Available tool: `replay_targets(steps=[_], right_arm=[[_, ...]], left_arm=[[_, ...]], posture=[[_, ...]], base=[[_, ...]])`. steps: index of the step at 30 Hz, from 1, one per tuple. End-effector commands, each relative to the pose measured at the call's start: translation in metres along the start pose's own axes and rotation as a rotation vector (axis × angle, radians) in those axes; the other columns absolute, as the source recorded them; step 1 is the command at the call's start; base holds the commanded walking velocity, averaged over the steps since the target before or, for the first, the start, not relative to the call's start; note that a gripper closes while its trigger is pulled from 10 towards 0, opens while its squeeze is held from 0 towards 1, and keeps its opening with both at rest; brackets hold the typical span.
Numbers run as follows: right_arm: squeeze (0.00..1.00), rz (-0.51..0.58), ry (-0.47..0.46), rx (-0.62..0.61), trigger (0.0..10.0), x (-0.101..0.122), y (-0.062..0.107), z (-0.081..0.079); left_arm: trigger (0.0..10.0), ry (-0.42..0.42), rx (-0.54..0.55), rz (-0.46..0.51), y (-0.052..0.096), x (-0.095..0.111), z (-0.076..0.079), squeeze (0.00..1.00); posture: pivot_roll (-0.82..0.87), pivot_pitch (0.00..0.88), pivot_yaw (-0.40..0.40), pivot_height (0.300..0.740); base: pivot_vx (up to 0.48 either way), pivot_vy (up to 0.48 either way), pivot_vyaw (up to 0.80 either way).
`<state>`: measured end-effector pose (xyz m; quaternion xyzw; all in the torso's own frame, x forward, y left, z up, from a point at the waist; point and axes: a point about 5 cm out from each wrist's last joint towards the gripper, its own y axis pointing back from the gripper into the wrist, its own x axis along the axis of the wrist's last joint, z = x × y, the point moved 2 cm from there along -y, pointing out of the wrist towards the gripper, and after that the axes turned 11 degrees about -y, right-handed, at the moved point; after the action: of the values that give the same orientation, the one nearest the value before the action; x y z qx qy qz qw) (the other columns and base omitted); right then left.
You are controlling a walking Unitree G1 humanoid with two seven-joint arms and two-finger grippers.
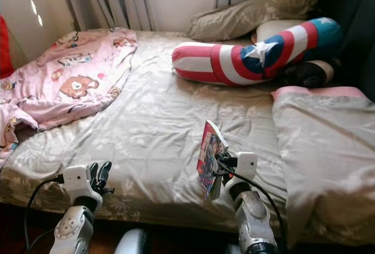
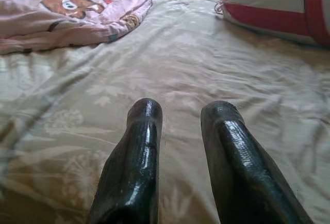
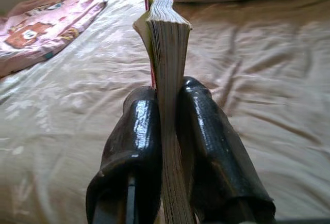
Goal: Clean up the room
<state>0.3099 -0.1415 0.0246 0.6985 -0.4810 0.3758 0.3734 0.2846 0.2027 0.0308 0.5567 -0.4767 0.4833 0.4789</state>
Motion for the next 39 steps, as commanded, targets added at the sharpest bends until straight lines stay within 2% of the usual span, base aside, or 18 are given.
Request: replay_targets(steps=[1, 15, 20, 22, 23, 25, 27, 28, 31, 34, 37, 39], right_arm=[[0.0, 0.065, 0.018, 0.03, 10.0, 0.016, -0.004, -0.004], [0.0, 0.056, 0.008, 0.041, 10.0, 0.014, -0.004, -0.005], [0.0, 0.047, -0.027, 0.064, 10.0, 0.013, -0.005, -0.008], [0.0, 0.046, -0.159, 0.053, 10.0, 0.011, -0.006, -0.008], [0.0, 0.048, -0.191, 0.05, 10.0, 0.011, -0.007, -0.008], [0.0, 0.054, -0.362, 0.01, 10.0, 0.012, -0.014, -0.004], [0.0, 0.051, -0.421, -0.001, 10.0, 0.012, -0.016, -0.004], [0.0, 0.054, -0.494, -0.032, 10.0, 0.013, -0.019, 0.0], [0.0, 0.058, -0.548, -0.066, 10.0, 0.013, -0.021, 0.004], [0.0, 0.075, -0.673, -0.076, 10.0, 0.02, -0.028, 0.006], [0.0, 0.098, -0.725, -0.063, 10.0, 0.027, -0.033, 0.004], [0.0, 0.134, -0.797, -0.097, 10.0, 0.034, -0.036, 0.008]], left_arm=[[10.0, 0.011, -0.005, 0.017, -0.003, 0.006, 0.002, 0.0], [10.0, 0.011, -0.006, 0.018, -0.003, 0.006, 0.002, 0.0], [10.0, 0.012, -0.008, 0.026, -0.003, 0.008, 0.003, 0.0], [10.0, 0.016, -0.015, 0.033, -0.004, 0.01, 0.004, 0.0], [10.0, 0.016, -0.015, 0.033, -0.004, 0.01, 0.004, 0.0], [10.0, 0.016, -0.018, 0.036, -0.004, 0.011, 0.005, 0.0], [10.0, 0.015, -0.019, 0.039, -0.004, 0.012, 0.005, 0.0], [10.0, 0.01, -0.022, 0.043, -0.003, 0.013, 0.004, 0.0], [10.0, 0.006, -0.024, 0.046, -0.002, 0.013, 0.004, 0.0], [10.0, -0.006, -0.027, 0.051, 0.0, 0.015, 0.002, 0.0], [10.0, -0.027, -0.037, 0.054, 0.002, 0.016, 0.0, 0.0], [10.0, -0.038, -0.043, 0.06, 0.004, 0.018, -0.002, 0.0]], posture=[[0.01, 0.0, 0.032, 0.619], [0.01, 0.0, 0.032, 0.619], [0.01, 0.0, 0.031, 0.619], [0.01, 0.0, 0.031, 0.619], [0.02, 0.0, 0.031, 0.619], [0.03, 0.0, 0.031, 0.619], [0.03, 0.0, 0.03, 0.619], [0.04, 0.0, 0.029, 0.619], [0.05, 0.0, 0.032, 0.619], [0.07, 0.0, 0.04, 0.619], [0.09, 0.0, 0.047, 0.619], [0.11, 0.0, 0.055, 0.619]], base=[[0.337, 0.0, 0.0], [0.337, 0.0, 0.0], [0.134, 0.0, 0.0], [0.0, 0.0, 0.0], [0.0, 0.0, 0.0], [0.0, 0.0, 0.0], [0.0, 0.0, 0.0], [0.0, 0.0, 0.0], [0.0, 0.0, 0.0], [0.0, 0.0, 0.0], [0.0, 0.0, 0.0], [0.0, 0.0, 0.0]])
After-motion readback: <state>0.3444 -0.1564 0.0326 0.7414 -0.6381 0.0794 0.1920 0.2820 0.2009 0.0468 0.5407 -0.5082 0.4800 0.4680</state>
